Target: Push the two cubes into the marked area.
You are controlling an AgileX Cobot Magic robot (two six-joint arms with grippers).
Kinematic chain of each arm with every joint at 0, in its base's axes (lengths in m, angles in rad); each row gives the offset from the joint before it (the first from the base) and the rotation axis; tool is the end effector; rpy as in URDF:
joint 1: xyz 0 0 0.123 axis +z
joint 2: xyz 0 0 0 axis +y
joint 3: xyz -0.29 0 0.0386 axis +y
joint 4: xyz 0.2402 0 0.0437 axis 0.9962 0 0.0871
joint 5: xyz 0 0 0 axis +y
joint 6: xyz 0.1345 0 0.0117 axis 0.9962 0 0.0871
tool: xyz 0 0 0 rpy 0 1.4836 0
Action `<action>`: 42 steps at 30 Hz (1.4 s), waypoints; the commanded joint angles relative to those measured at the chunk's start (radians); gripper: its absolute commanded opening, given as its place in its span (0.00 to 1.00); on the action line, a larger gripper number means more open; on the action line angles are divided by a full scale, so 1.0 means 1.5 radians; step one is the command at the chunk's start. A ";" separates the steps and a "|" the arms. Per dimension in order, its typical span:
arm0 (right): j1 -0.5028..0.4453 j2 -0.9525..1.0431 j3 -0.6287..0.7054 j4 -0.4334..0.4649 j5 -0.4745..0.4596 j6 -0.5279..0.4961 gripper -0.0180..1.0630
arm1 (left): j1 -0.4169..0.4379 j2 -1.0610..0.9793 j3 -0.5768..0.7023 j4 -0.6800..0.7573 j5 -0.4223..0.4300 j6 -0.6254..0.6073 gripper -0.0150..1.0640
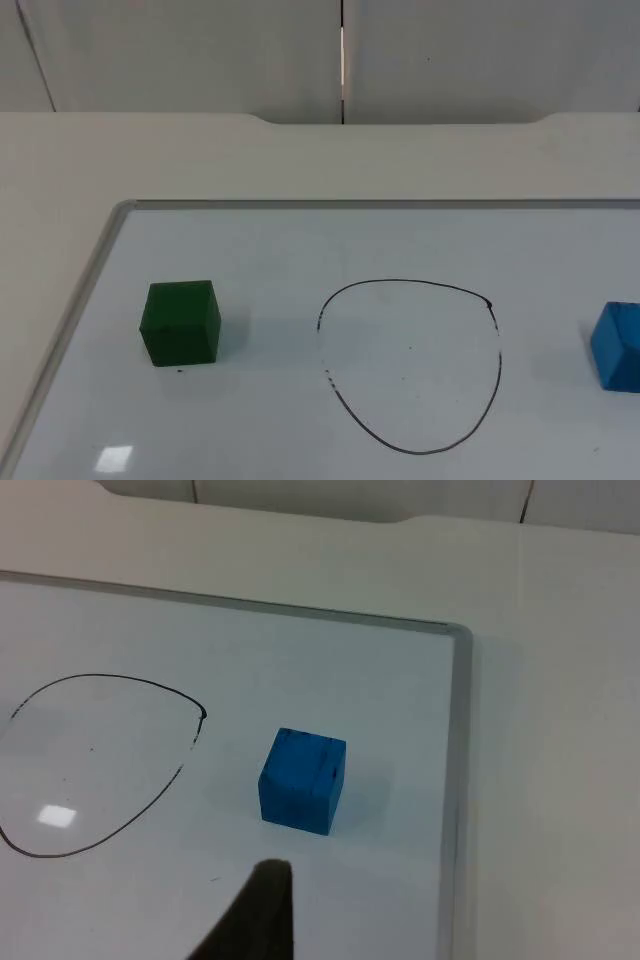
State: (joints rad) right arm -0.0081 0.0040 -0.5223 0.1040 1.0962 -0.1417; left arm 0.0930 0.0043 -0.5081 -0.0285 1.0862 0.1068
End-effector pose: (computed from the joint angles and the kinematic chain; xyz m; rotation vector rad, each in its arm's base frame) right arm 0.0159 0.0123 0.2566 -0.1455 2.0520 0.0319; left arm 0.0184 -0.0017 0.2529 0.0161 2.0668 0.0889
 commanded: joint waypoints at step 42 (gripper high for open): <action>-0.005 -0.003 0.003 0.003 -0.009 0.000 0.99 | -0.001 0.537 -0.057 -0.137 -0.203 0.032 0.01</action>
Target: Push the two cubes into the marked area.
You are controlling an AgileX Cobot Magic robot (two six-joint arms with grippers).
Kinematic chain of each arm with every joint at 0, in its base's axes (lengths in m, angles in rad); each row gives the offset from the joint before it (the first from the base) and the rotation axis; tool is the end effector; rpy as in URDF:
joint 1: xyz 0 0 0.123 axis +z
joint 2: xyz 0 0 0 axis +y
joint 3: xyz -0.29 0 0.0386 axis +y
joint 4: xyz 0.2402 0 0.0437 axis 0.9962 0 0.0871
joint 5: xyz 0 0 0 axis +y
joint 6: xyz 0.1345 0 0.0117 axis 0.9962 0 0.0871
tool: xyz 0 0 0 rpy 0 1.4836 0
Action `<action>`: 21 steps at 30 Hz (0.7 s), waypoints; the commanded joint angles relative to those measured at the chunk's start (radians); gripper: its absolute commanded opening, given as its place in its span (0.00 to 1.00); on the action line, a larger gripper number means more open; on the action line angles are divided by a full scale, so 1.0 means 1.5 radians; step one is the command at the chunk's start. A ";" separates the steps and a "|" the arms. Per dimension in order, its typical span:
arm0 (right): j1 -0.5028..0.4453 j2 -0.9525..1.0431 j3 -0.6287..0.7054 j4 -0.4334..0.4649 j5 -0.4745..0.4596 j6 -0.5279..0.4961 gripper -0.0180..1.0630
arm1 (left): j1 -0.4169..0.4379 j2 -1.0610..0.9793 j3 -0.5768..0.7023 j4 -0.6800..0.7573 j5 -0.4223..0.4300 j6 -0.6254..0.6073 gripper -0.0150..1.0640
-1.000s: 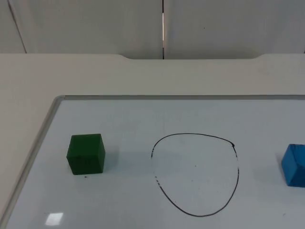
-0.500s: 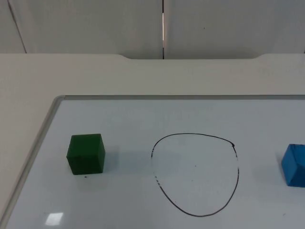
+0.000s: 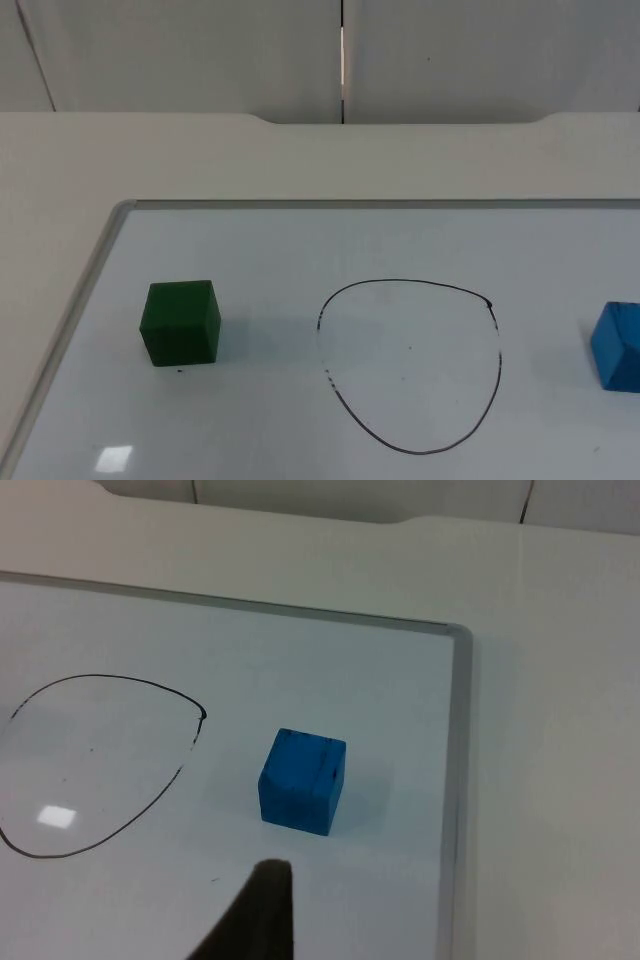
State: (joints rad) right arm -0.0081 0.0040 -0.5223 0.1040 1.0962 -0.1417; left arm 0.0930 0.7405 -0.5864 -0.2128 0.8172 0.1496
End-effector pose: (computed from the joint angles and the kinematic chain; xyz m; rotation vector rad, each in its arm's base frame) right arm 0.0159 0.0123 0.2566 -0.1455 2.0520 0.0319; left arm 0.1431 -0.0075 0.2512 -0.0412 2.4344 -0.1459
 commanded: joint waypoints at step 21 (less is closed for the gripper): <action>-0.005 -0.003 0.003 0.003 -0.009 0.000 0.99 | -0.173 0.367 0.029 0.023 -0.287 -0.118 0.01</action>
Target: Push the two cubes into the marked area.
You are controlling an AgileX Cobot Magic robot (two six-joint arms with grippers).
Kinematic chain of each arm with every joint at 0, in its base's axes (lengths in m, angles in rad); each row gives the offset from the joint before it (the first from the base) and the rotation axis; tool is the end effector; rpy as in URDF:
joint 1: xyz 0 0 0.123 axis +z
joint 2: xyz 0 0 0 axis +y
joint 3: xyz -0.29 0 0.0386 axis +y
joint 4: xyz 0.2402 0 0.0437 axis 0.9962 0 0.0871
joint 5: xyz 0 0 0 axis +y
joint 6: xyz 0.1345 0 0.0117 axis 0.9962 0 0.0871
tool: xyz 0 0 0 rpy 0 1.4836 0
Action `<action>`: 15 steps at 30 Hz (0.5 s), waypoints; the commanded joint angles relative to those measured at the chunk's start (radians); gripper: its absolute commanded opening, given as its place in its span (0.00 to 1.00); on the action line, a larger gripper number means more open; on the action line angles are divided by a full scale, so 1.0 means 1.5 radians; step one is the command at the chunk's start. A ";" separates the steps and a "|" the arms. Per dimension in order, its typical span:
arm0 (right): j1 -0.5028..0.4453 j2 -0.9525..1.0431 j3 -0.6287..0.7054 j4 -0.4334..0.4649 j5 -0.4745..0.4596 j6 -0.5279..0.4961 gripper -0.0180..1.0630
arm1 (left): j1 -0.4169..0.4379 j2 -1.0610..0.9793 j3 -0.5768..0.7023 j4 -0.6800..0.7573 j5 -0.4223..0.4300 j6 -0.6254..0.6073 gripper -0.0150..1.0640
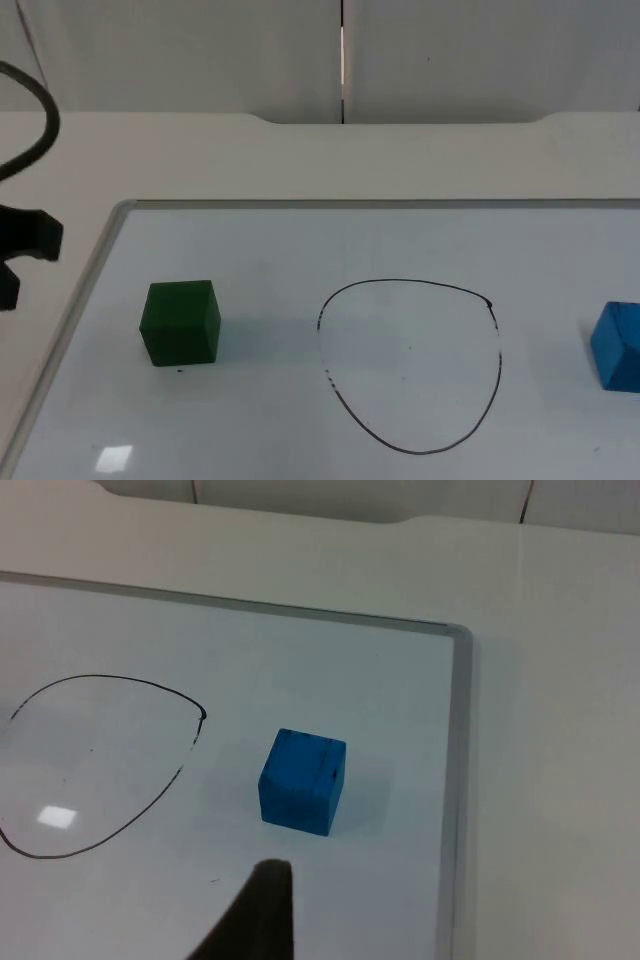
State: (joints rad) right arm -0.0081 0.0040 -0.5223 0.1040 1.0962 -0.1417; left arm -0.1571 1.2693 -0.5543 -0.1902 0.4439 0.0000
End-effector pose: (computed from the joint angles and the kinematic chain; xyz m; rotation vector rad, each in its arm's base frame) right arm 0.0159 0.0123 0.2566 -0.1455 2.0520 0.0319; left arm 0.2215 -0.0462 0.1692 0.0079 2.6472 -0.2184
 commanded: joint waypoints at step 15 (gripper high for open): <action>-0.005 -0.003 0.003 0.003 -0.009 0.000 0.99 | -0.043 0.210 0.022 0.005 -0.194 -0.029 0.01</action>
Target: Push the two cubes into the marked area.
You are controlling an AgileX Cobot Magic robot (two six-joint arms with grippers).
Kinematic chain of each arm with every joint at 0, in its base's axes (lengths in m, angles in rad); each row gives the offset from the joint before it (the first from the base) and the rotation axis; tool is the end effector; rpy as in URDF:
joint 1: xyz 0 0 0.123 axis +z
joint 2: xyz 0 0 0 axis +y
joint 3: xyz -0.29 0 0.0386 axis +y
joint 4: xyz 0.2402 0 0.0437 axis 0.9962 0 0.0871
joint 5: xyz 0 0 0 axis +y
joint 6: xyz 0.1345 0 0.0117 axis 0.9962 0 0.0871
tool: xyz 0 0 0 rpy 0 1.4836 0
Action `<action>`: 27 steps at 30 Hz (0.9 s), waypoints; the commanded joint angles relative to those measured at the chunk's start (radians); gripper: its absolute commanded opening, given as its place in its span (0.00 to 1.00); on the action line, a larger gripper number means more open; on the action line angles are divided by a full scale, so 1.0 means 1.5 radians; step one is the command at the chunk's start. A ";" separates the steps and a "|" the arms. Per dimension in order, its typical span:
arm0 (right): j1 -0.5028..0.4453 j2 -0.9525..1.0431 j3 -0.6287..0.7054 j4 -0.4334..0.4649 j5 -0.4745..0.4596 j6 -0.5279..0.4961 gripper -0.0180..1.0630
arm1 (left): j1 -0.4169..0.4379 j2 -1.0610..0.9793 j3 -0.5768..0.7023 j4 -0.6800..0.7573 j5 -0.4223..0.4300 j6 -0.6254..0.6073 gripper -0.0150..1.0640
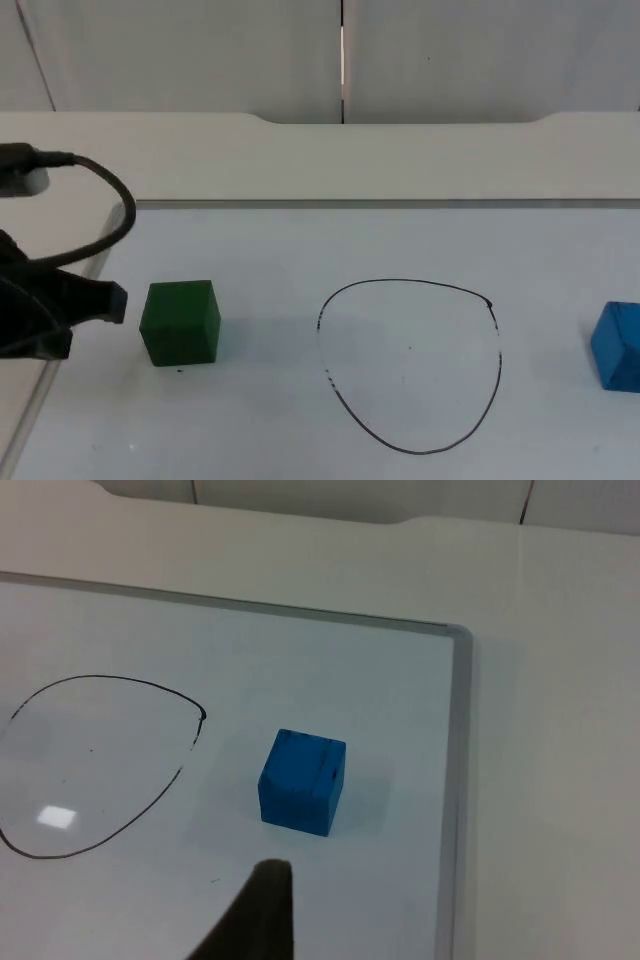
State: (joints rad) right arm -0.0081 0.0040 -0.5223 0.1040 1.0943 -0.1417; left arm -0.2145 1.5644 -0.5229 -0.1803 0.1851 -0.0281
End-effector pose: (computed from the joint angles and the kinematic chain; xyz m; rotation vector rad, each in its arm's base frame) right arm 0.0161 0.0123 0.2568 -0.1452 2.0501 0.0318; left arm 0.2457 -0.0581 0.1055 0.0223 2.7185 -0.1689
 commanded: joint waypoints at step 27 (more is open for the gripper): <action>-0.005 -0.003 0.003 0.003 -0.008 0.000 0.99 | -0.036 0.212 0.000 -0.013 -0.188 -0.037 0.01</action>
State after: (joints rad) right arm -0.0081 0.0040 -0.5223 0.1040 1.0943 -0.1417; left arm -0.2629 1.8452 -0.5266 -0.1899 -0.1146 -0.0710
